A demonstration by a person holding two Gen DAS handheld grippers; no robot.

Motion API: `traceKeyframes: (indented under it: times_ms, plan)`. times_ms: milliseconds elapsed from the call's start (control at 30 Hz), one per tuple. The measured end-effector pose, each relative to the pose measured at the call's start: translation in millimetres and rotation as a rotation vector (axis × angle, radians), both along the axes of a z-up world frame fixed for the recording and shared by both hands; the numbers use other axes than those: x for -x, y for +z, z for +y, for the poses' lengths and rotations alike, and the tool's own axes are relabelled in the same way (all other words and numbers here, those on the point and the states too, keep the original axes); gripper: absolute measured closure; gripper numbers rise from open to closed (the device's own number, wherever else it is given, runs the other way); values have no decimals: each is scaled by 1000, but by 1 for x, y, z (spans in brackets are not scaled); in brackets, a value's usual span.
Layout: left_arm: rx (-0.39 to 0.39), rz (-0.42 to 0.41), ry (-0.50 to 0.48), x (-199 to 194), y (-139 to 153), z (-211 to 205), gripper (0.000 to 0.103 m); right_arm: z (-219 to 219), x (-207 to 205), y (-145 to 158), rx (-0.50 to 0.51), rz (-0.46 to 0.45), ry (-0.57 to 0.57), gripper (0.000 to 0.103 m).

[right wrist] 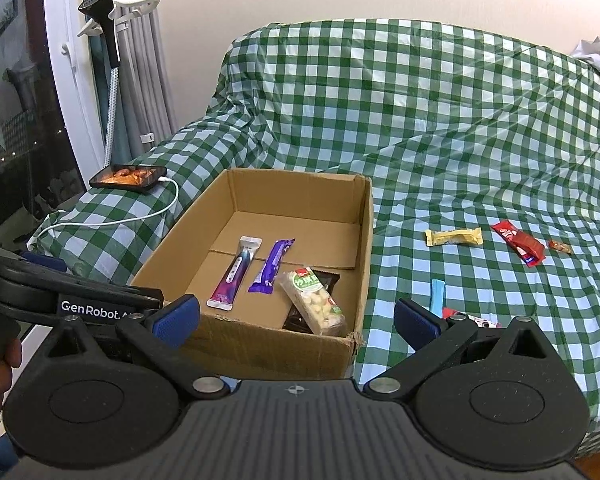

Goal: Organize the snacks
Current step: 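Lift both open tools away from the box toward the remaining snacks, then grasp the yellow wafer bar with the left tool while the right grasps the red square candy packet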

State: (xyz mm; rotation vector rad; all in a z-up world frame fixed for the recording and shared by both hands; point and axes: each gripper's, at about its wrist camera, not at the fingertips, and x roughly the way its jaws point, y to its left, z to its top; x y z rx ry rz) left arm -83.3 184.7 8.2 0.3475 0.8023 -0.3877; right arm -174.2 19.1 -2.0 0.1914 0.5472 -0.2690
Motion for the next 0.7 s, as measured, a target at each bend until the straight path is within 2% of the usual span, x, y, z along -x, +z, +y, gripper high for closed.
traceKeyframes:
  times_ms: [367, 533, 700]
  plan:
    - [-16, 34, -26, -6, 0, -16, 0, -13, -2, -8, -39, -4, -32, 1]
    - [-49, 18, -78, -8, 5, -41, 0, -39, 4, -7, -60, -21, -107, 1]
    - [-55, 64, -129, -15, 8, -79, 0, -81, 14, -17, -115, -15, -221, 1]
